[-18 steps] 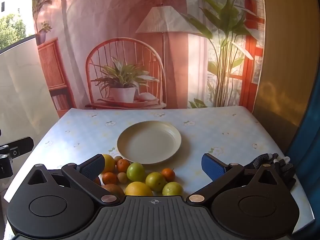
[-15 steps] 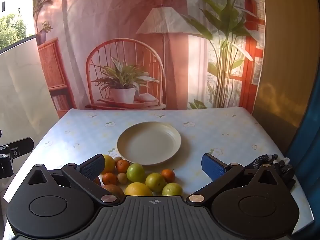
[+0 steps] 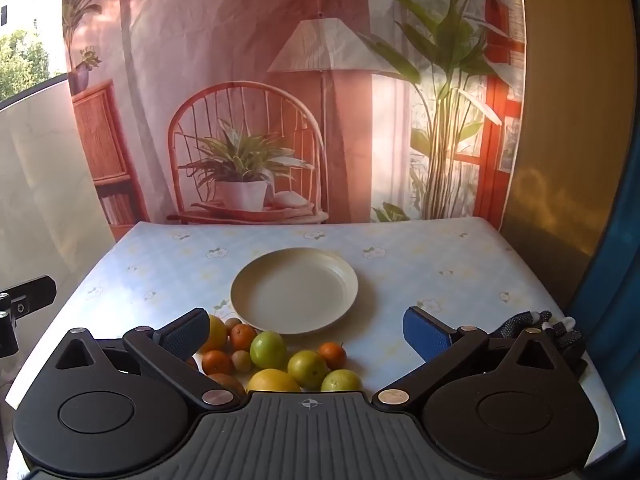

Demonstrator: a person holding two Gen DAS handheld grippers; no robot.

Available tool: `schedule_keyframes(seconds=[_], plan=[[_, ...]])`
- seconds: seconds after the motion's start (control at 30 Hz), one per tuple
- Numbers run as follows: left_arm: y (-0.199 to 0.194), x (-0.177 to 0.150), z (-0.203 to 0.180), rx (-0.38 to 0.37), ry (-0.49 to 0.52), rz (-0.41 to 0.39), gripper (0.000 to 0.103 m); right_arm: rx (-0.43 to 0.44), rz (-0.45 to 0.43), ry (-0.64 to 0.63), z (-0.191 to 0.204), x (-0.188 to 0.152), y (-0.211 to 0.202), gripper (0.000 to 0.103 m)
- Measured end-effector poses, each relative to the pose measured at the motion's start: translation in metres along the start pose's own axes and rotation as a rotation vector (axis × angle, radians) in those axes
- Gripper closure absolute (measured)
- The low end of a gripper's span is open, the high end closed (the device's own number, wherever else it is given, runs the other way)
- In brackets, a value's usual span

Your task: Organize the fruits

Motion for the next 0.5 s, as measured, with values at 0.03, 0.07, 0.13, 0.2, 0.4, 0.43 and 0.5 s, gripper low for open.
schedule_keyframes(seconds=[0.03,0.07,0.13,0.2,0.4,0.43,0.5], plan=[[-0.0007,0.0002,0.0003,0.001,-0.001,-0.003,0.001,-0.001,-0.001,0.001,-0.0004,0.0001,0.0,0.0],[-0.0015,0.0009,0.0014,0.002,-0.002,-0.005,0.001,-0.003,-0.003,0.001,0.0001,-0.0004,-0.0004,0.0],[-0.0026,0.0003,0.002,0.005,-0.003,-0.011,0.001,-0.005,-0.006,0.002,0.0006,-0.0008,-0.0016,0.0],[-0.0035,0.0003,0.0031,0.006,-0.005,-0.015,0.001,-0.007,-0.009,0.002,-0.0002,-0.0005,-0.0029,0.0],[-0.0047,0.0015,0.0047,0.008,-0.009,-0.026,0.001,-0.014,-0.018,-0.001,0.0,0.0007,-0.0056,0.0],[-0.0054,0.0016,0.0049,0.007,-0.009,-0.028,0.001,-0.015,-0.02,-0.001,0.0,0.0006,-0.0062,0.0],[-0.0067,0.0019,0.0052,0.008,-0.008,-0.036,0.001,-0.014,-0.021,-0.001,-0.0002,0.0009,-0.0069,0.0]])
Point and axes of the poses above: each gripper's, at about its wrist camera, not at the fingertips, and y roughly the way its jaws point, z to its left, x to its top, the point moved 6 cm from there along y, roughly the way its jaws point, and after that the axes turned 12 degrees about -y, right-handed, at the moved point
